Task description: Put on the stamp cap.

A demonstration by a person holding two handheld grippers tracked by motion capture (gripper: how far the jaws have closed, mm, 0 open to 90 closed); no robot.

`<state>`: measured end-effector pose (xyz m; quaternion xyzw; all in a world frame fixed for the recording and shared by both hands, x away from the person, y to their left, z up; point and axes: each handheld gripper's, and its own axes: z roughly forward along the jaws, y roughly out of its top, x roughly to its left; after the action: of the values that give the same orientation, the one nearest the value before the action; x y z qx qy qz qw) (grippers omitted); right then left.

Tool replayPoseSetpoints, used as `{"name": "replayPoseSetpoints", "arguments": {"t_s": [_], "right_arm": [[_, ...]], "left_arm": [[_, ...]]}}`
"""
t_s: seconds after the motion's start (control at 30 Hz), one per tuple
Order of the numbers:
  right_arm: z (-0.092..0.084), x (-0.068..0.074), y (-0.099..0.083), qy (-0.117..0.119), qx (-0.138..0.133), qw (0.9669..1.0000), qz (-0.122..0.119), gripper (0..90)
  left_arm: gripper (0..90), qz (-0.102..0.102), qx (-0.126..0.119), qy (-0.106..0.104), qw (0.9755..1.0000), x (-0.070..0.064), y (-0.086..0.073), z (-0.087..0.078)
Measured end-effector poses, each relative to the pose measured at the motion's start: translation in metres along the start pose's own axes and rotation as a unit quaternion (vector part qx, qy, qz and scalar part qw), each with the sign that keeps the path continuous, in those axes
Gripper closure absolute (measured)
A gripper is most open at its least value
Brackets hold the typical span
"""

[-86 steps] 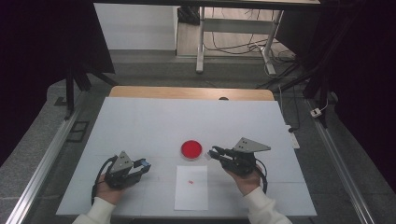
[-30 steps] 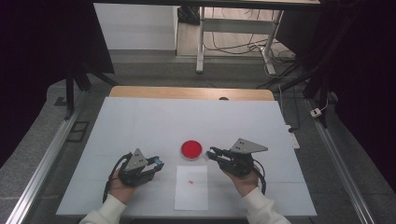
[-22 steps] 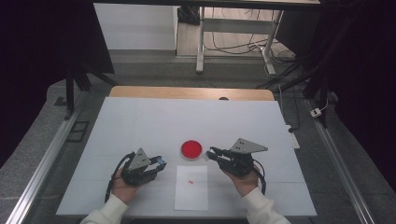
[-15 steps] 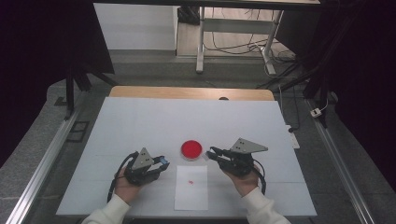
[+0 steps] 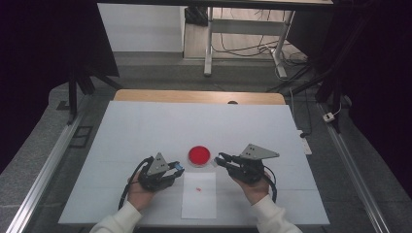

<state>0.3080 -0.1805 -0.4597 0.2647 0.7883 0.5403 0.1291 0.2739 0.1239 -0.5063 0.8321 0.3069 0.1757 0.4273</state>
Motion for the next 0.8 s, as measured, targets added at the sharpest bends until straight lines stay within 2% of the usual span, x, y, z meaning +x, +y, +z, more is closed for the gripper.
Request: {"name": "replayPoseSetpoints", "arguments": {"t_s": [0.8], "right_arm": [[0.0, 0.0, 0.0, -0.002, 0.0, 1.0, -0.001, 75.6]], "left_arm": [[65.4, 0.029, 0.0, -0.031, 0.9991, -0.026, 0.027, 0.036]]}}
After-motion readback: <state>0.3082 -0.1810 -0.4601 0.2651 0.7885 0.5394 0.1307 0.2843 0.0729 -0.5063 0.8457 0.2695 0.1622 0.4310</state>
